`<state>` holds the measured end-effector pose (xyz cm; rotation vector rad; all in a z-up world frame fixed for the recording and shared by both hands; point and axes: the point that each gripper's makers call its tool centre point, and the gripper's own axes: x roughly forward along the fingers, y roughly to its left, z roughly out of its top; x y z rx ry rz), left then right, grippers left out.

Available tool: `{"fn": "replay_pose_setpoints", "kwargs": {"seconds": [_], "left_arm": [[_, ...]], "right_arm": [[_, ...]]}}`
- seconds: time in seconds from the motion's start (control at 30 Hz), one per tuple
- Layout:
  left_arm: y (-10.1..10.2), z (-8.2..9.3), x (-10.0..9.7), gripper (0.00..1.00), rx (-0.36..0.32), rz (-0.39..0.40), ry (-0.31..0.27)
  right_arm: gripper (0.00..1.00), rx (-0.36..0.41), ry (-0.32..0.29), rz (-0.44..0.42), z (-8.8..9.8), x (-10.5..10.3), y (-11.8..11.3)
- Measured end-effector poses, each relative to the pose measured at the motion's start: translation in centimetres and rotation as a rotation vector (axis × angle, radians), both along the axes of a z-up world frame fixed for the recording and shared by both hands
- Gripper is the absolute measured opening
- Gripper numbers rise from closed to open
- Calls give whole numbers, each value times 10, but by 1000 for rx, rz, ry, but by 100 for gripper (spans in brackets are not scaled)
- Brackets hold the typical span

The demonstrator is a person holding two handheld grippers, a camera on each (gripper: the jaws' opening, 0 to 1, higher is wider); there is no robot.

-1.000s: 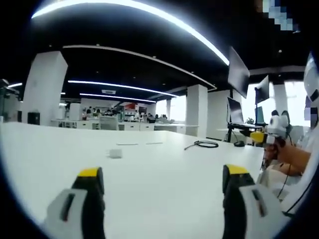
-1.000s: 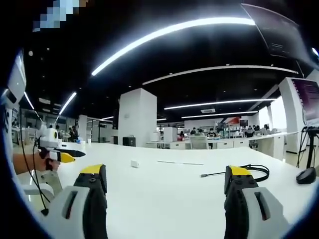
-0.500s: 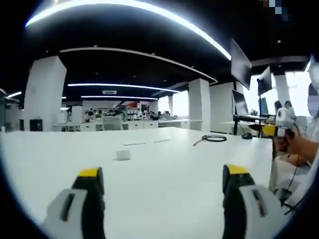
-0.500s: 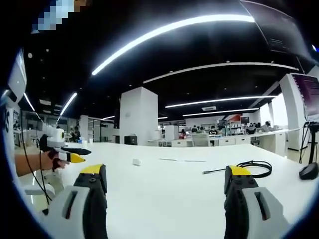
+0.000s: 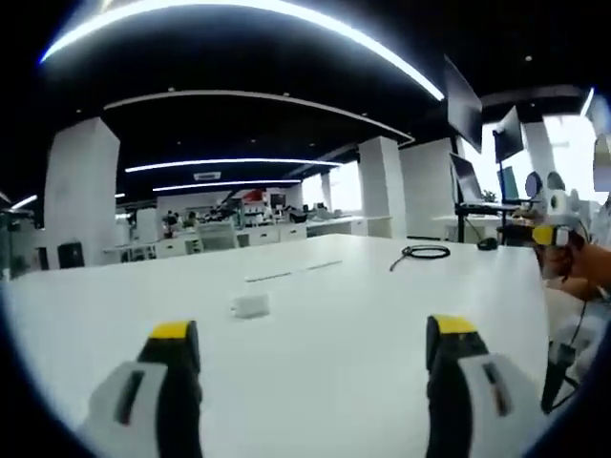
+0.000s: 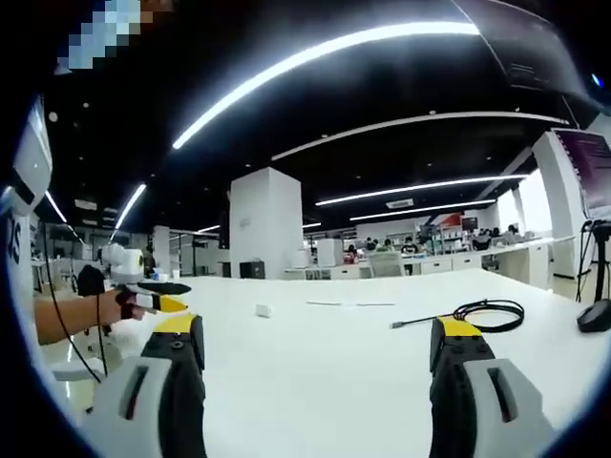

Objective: Plug the desk Type‑C cable into the charger adapter.

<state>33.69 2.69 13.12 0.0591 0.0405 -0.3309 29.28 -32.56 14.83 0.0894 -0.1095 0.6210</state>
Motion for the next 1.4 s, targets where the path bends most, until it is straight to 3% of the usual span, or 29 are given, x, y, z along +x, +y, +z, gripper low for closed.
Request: {"fn": "replay_pose_setpoints", "kwargs": {"seconds": [0.33, 0.83, 1.4], "left_arm": [[9, 15, 32, 98, 73, -34, -22], [19, 25, 86, 100, 206, -76, 3], [41, 30, 142, 100, 287, -113, 43]], "right_arm": [[100, -4, 10, 2, -4, 1, 1], [100, -11, 25, 6, -8, 2, 5], [100, -5, 40, 11, -10, 3, 9]]}}
